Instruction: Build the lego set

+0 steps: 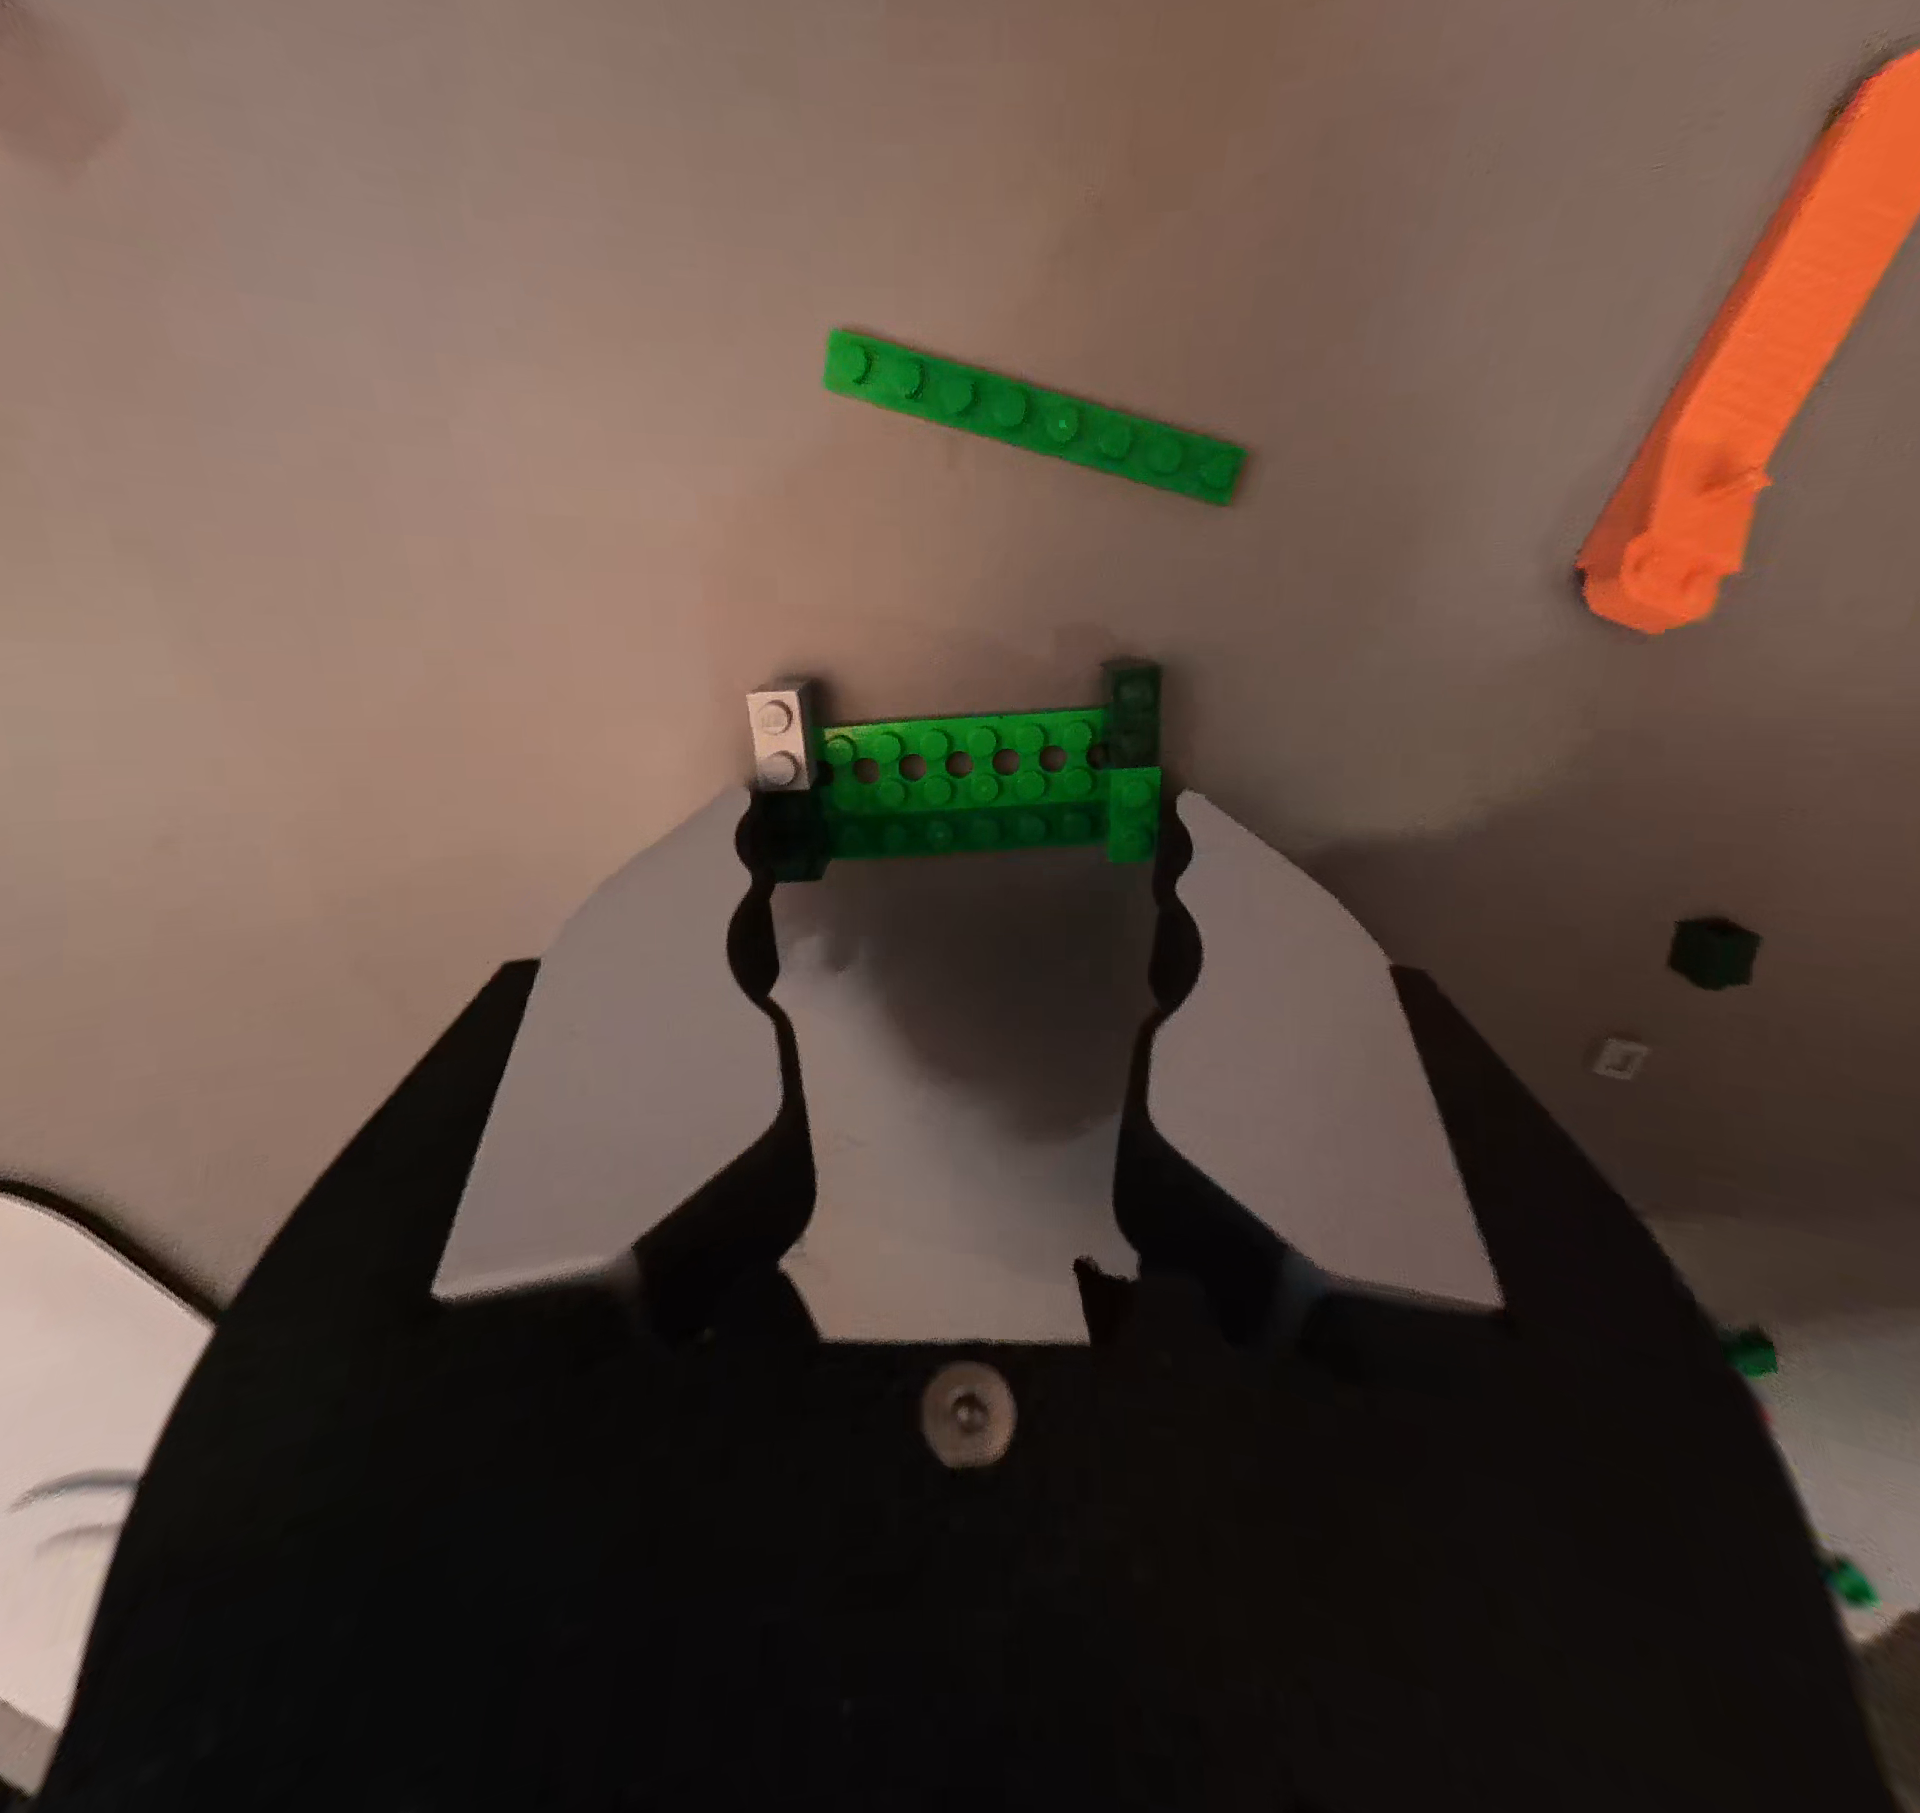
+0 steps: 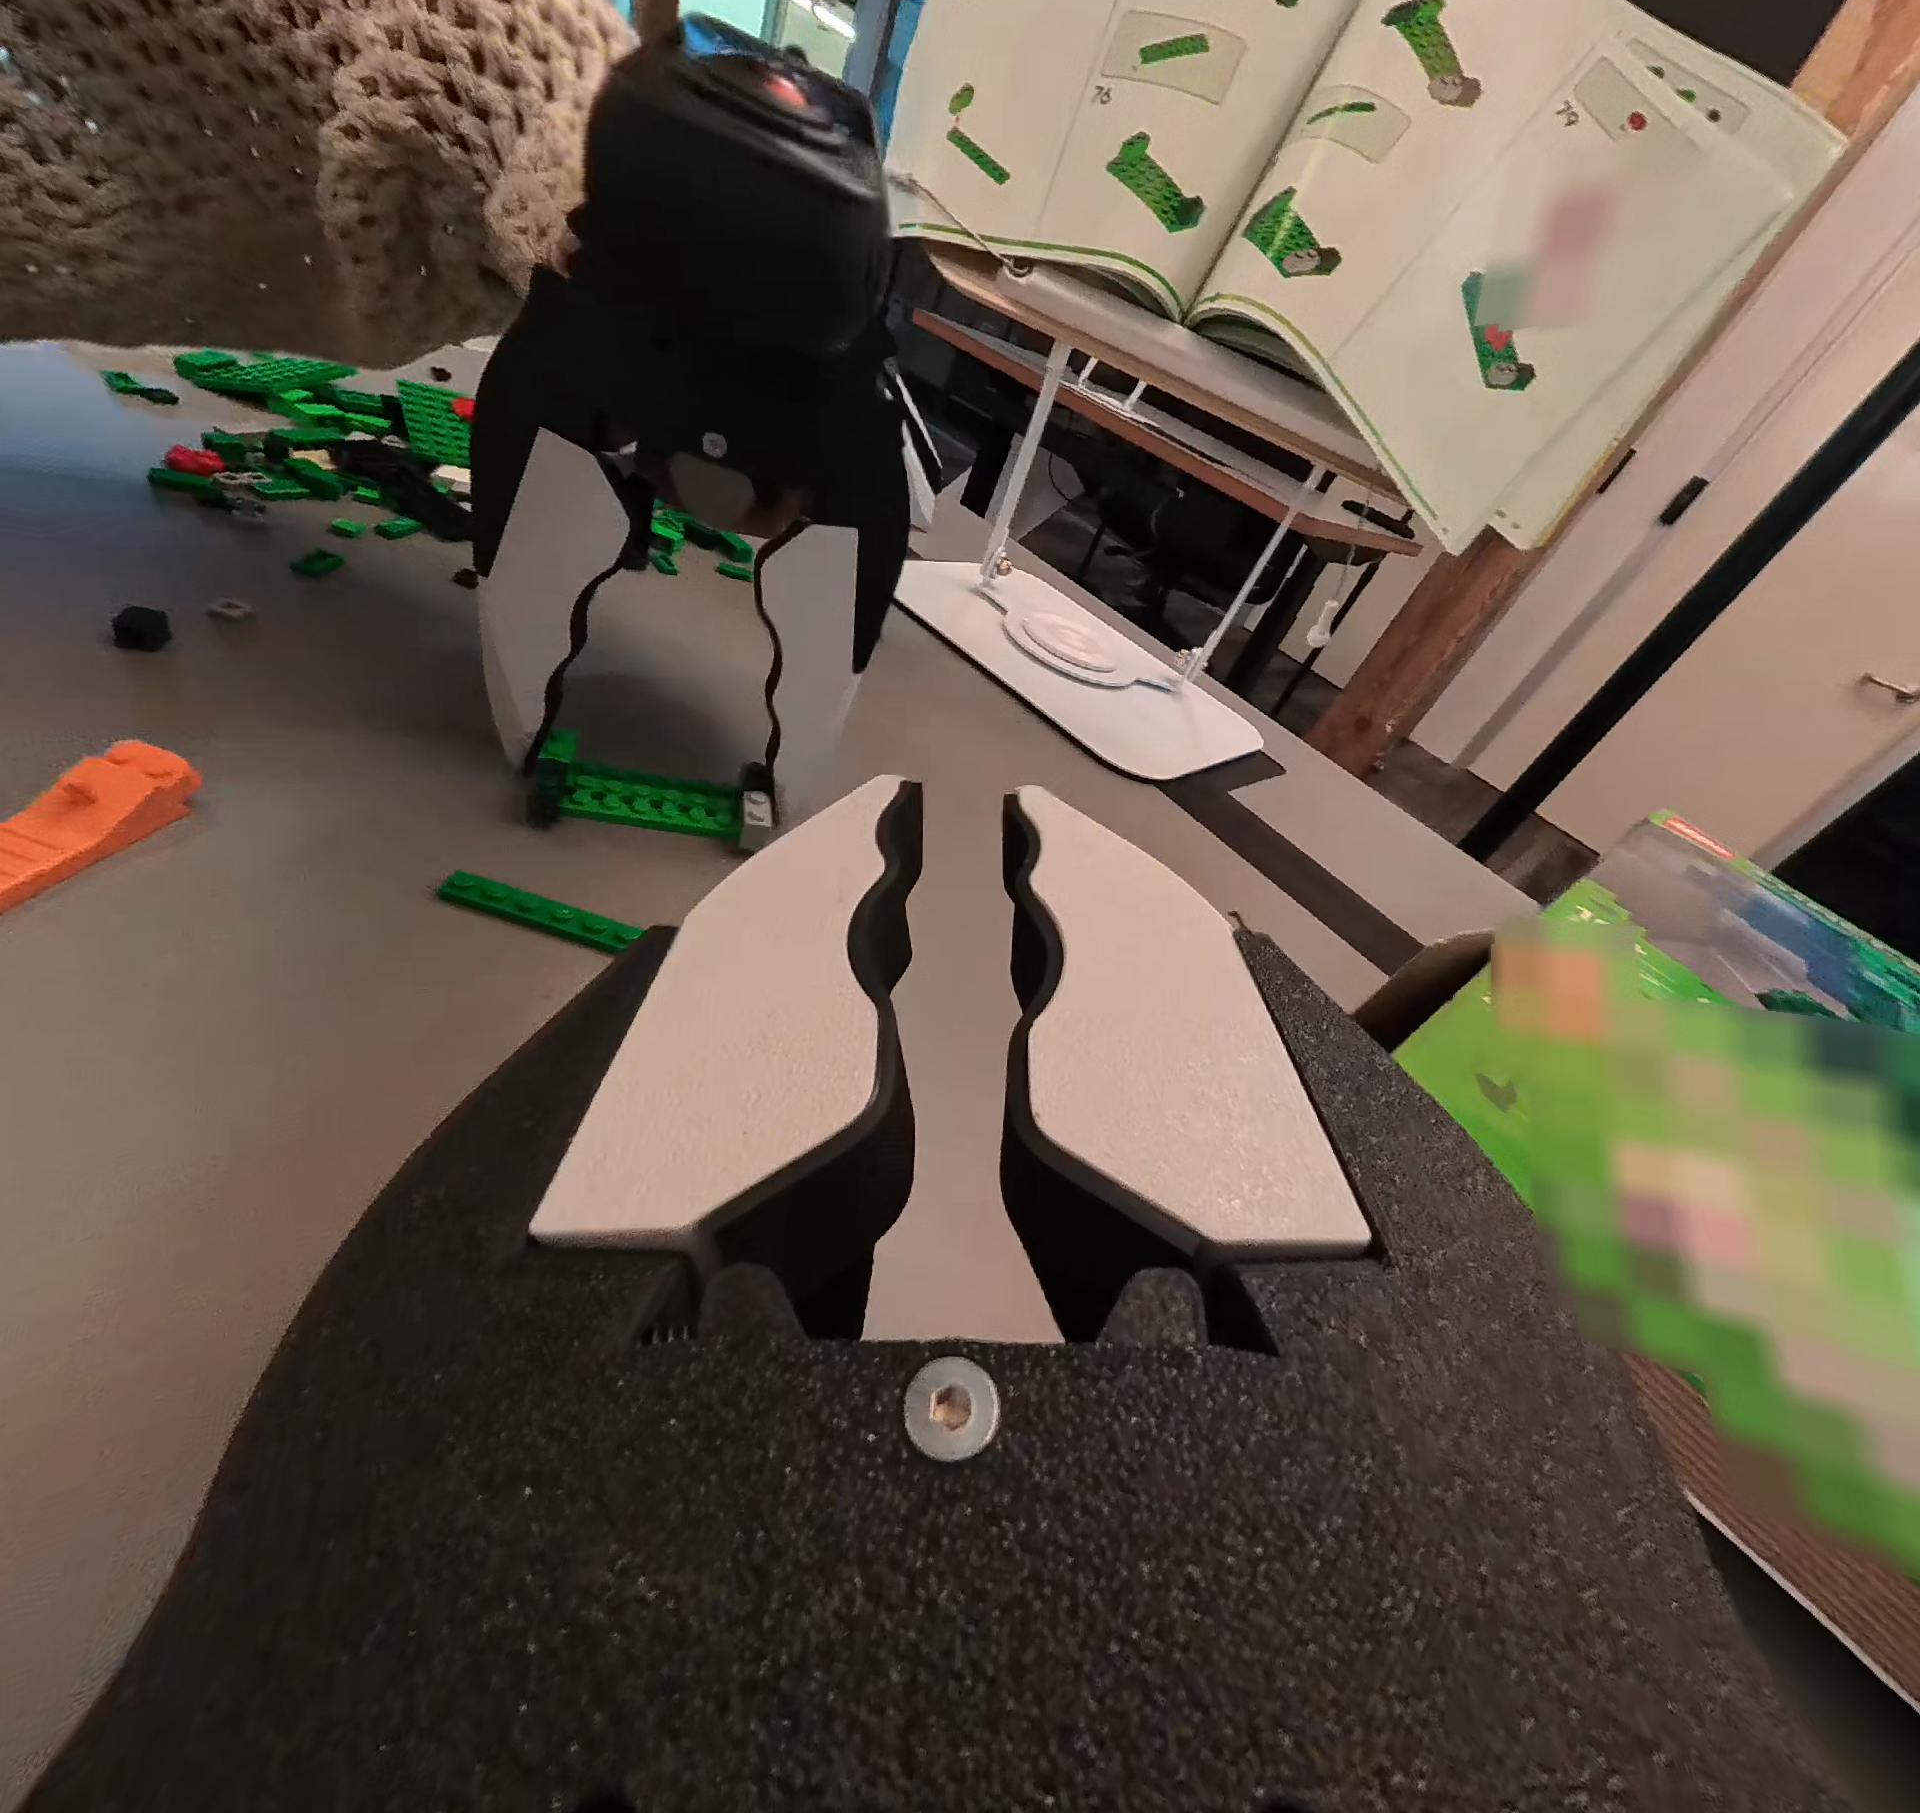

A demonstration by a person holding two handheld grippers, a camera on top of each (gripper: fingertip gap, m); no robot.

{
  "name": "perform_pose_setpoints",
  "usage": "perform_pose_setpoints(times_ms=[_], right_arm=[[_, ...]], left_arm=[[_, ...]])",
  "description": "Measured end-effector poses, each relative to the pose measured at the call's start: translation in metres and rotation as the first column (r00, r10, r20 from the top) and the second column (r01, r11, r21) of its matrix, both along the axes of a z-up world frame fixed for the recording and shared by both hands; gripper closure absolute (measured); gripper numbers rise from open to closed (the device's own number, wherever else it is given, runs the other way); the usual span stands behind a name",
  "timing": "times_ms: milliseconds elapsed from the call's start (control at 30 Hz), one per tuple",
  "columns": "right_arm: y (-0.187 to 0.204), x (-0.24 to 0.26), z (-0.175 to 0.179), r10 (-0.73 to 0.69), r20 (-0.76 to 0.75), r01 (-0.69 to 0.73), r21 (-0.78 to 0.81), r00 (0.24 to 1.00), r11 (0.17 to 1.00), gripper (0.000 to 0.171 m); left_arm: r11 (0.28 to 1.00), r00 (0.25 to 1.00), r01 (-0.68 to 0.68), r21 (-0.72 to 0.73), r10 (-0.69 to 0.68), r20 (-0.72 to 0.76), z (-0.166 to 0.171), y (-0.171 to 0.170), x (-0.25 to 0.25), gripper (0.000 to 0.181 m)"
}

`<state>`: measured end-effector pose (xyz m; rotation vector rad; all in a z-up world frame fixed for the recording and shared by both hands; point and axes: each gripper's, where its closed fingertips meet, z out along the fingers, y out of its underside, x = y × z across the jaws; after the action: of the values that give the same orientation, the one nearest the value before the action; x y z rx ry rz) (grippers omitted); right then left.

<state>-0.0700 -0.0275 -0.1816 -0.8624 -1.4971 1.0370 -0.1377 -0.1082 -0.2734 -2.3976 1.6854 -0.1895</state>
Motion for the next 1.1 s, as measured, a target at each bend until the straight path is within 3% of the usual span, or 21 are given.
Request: perform_pose_setpoints(times_ms=[133,300,400,567,667,733,833,967,1100], right_arm=[[-0.008,0.001,-0.009,0.033,0.055,-0.037,0.057,0.998,0.998,0.156],[-0.022,0.004,-0.029,0.081,0.191,-0.11,0.145,0.978,0.983,0.156],[-0.039,0.009,-0.048,0.157,0.387,-0.198,0.068,0.909,0.978,0.161],[-0.061,0.007,-0.058,0.154,0.553,-0.059,-0.186,0.819,0.981,0.144],[-0.064,0.01,-0.061,0.098,0.57,-0.036,-0.119,0.816,0.992,0.144],[-0.061,0.01,-0.057,0.105,0.544,-0.106,-0.029,0.833,0.994,0.146],[-0.07,0.018,-0.062,0.278,0.579,-0.353,0.017,0.766,0.936,0.147],[-0.07,0.003,-0.049,0.33,0.559,-0.424,0.041,0.76,0.905,0.145],[-0.086,-0.014,0.043,0.389,0.171,-0.409,0.109,0.905,0.906,0.139]], left_arm=[[0.986,0.994,-0.105,0.129,0.1,0.047,0.005,0.001,-0.002,0.111],[0.866,0.928,-0.336,0.371,0.236,0.289,0.039,-0.005,0.005,0.111],[0.772,0.87,-0.436,0.463,0.228,0.437,0.065,-0.015,0.015,0.111],[0.655,0.838,-0.496,0.57,0.189,0.513,0.091,-0.021,0.016,0.111],[0.618,0.824,-0.507,0.6,0.144,0.548,0.1,-0.024,0.017,0.111],[0.646,0.788,-0.525,0.554,0.123,0.603,0.103,-0.027,0.021,0.111],[0.72,0.649,-0.545,0.43,0.038,0.76,0.118,-0.036,0.038,0.112],[0.802,0.343,-0.543,0.248,-0.057,0.937,0.15,-0.05,0.048,0.112],[0.911,-0.026,-0.407,0.068,-0.086,0.996,0.182,-0.07,0.052,0.112]])
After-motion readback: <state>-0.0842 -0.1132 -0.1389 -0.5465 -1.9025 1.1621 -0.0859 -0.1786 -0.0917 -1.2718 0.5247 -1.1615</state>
